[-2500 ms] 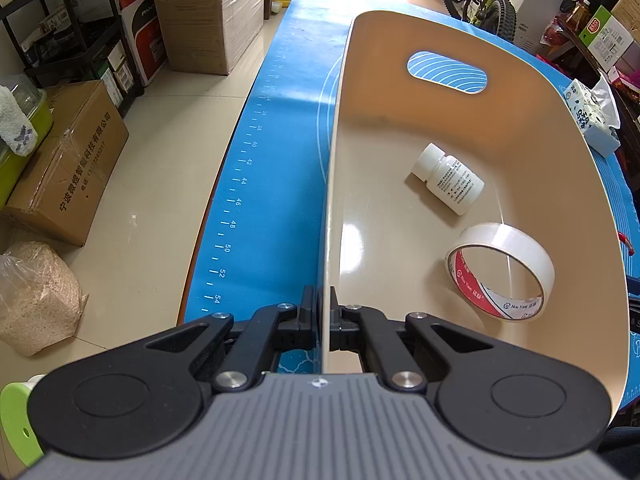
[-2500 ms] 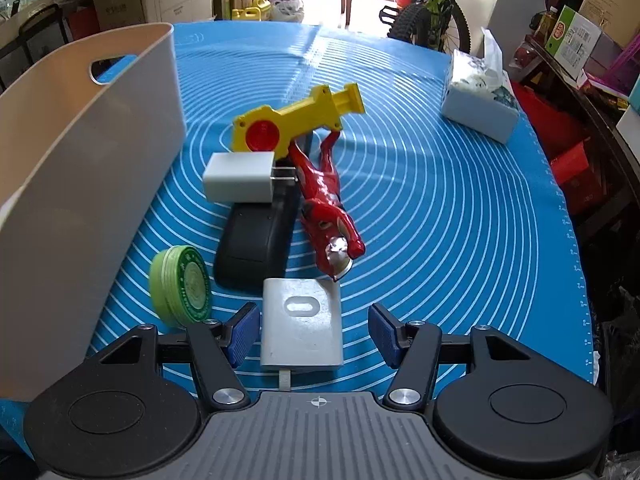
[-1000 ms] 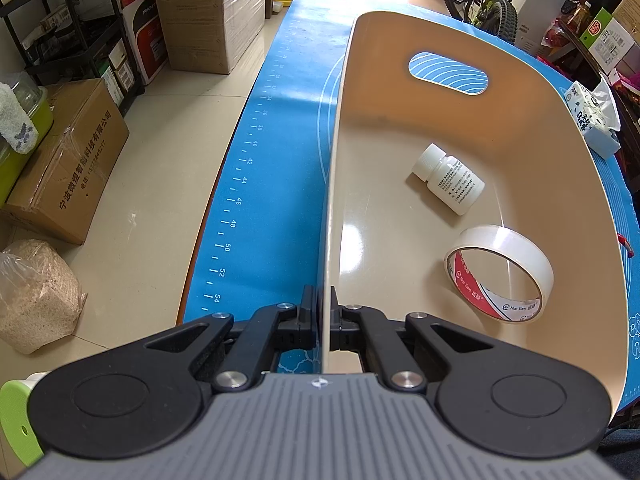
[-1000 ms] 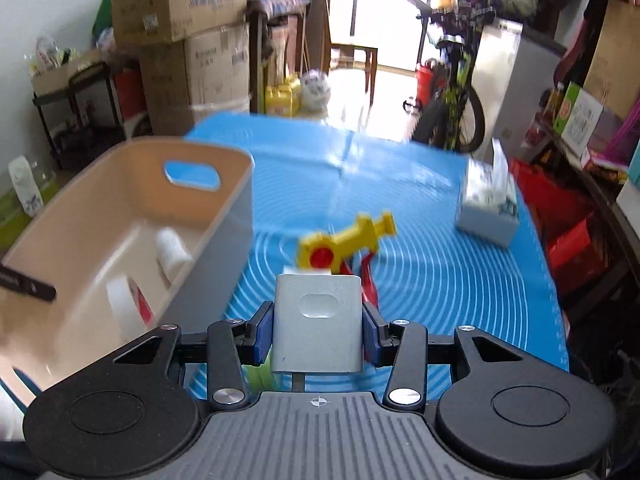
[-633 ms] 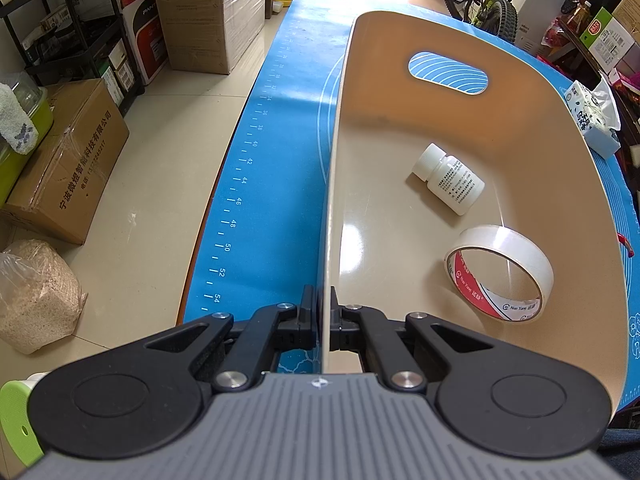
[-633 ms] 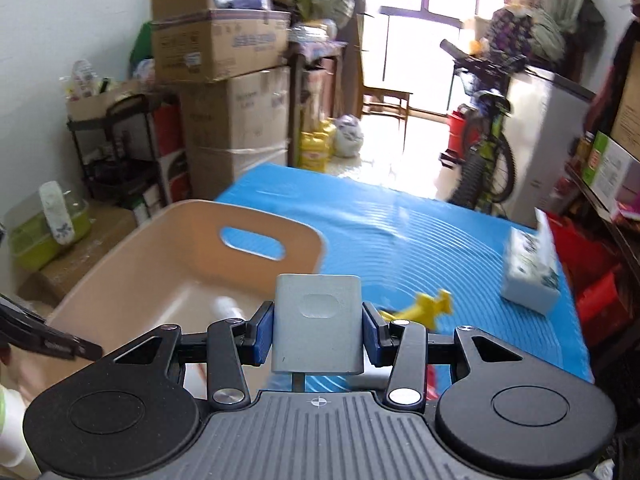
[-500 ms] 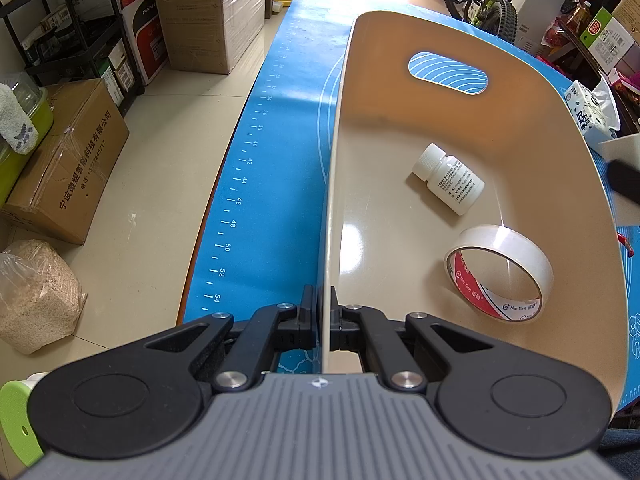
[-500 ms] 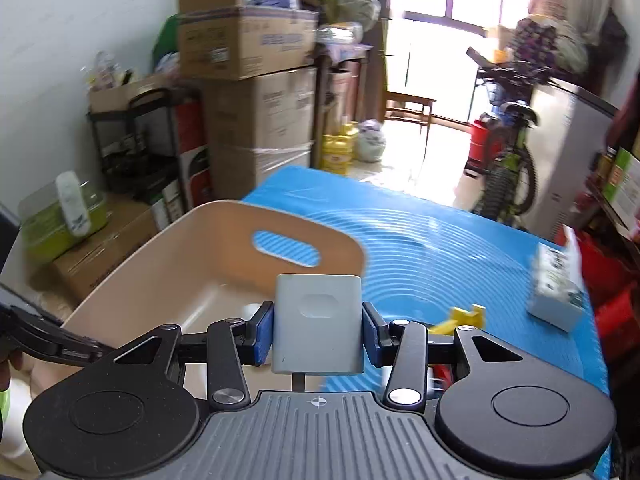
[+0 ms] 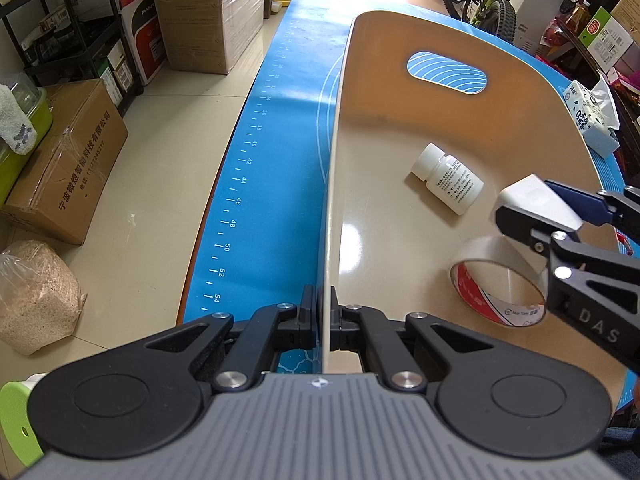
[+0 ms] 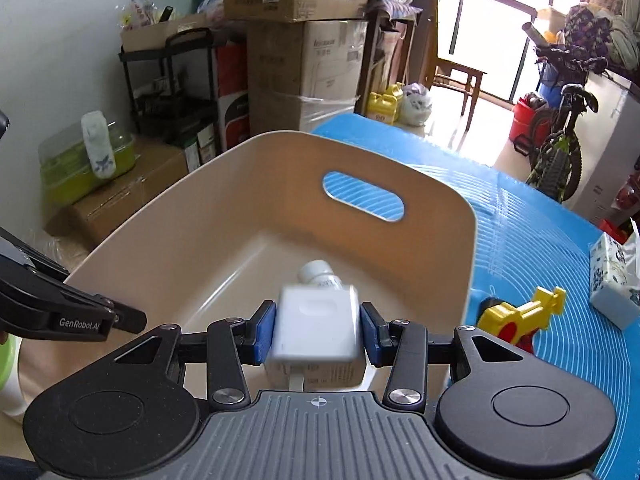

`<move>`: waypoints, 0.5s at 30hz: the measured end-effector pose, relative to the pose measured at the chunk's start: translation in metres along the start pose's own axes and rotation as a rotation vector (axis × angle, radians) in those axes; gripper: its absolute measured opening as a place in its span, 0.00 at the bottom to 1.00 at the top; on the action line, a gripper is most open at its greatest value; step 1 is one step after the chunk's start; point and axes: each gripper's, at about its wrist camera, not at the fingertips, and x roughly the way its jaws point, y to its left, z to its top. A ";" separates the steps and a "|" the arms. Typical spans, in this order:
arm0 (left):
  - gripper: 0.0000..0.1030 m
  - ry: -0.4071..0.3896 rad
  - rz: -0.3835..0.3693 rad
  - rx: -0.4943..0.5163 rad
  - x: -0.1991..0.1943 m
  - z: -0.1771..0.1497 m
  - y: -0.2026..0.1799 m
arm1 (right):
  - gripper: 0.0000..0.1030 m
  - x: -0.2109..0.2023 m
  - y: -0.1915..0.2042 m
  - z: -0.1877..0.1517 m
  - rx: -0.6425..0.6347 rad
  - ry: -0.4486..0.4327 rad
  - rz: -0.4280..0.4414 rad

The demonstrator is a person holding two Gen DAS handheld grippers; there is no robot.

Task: Organize rigid objects
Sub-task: 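Place the white charger into the basket and open the right gripper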

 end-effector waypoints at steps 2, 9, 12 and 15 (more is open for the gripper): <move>0.04 0.000 0.000 0.000 0.000 0.000 0.000 | 0.48 0.001 0.003 0.000 -0.010 0.003 0.006; 0.04 0.000 0.000 0.000 0.000 0.000 0.000 | 0.48 0.007 0.013 0.001 -0.040 0.018 0.018; 0.04 0.000 -0.001 0.000 0.000 0.000 0.000 | 0.48 0.018 0.014 -0.001 -0.033 0.073 0.033; 0.04 0.000 -0.001 0.001 0.001 0.000 -0.001 | 0.48 0.024 0.012 0.001 -0.020 0.114 0.040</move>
